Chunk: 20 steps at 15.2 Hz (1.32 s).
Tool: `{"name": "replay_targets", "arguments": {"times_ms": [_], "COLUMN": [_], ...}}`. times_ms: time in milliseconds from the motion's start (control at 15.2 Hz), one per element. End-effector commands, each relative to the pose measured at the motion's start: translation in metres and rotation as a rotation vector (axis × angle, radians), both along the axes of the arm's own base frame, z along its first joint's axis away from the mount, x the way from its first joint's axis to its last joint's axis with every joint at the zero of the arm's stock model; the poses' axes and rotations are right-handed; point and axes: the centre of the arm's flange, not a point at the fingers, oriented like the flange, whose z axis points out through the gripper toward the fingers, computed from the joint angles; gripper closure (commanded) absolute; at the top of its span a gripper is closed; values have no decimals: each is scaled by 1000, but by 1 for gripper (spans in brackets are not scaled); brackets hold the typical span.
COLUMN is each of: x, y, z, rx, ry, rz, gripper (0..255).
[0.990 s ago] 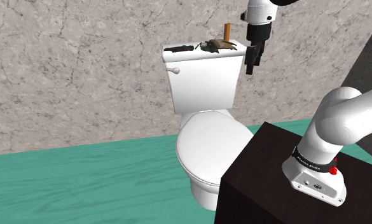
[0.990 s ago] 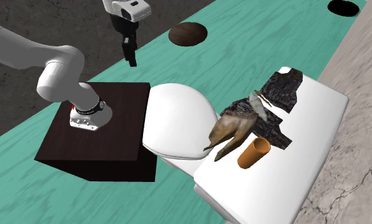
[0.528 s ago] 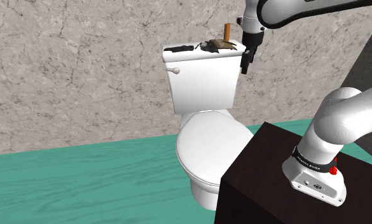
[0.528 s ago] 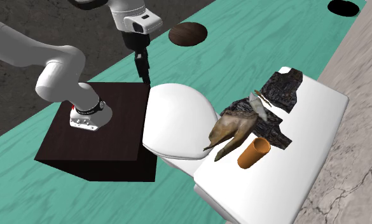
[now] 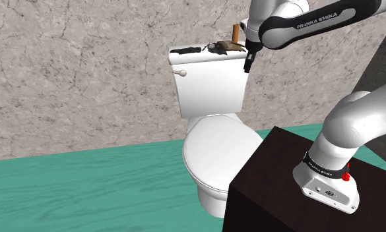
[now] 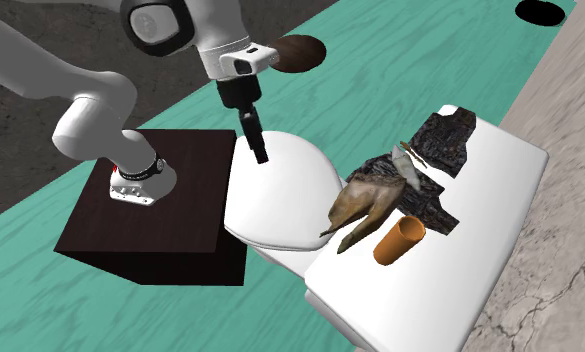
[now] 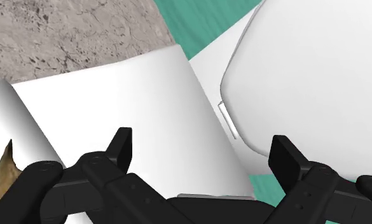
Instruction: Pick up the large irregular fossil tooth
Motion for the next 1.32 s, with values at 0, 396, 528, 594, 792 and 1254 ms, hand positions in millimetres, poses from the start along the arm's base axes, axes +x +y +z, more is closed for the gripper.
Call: {"name": "replay_targets", "arguments": {"times_ms": [0, 396, 528, 594, 792, 1254], "x": [10, 48, 61, 68, 88, 109], "y": [-13, -50, -61, -67, -84, -99], "z": [-2, -5, -4, -3, 2, -7], "rx": [-57, -217, -270, -297, -377, -458], "ry": [-39, -148, -184, -202, -256, -311], "rz": [25, 88, 109, 120, 151, 183], "gripper": [0, 0, 0, 0, 0, 0]}}
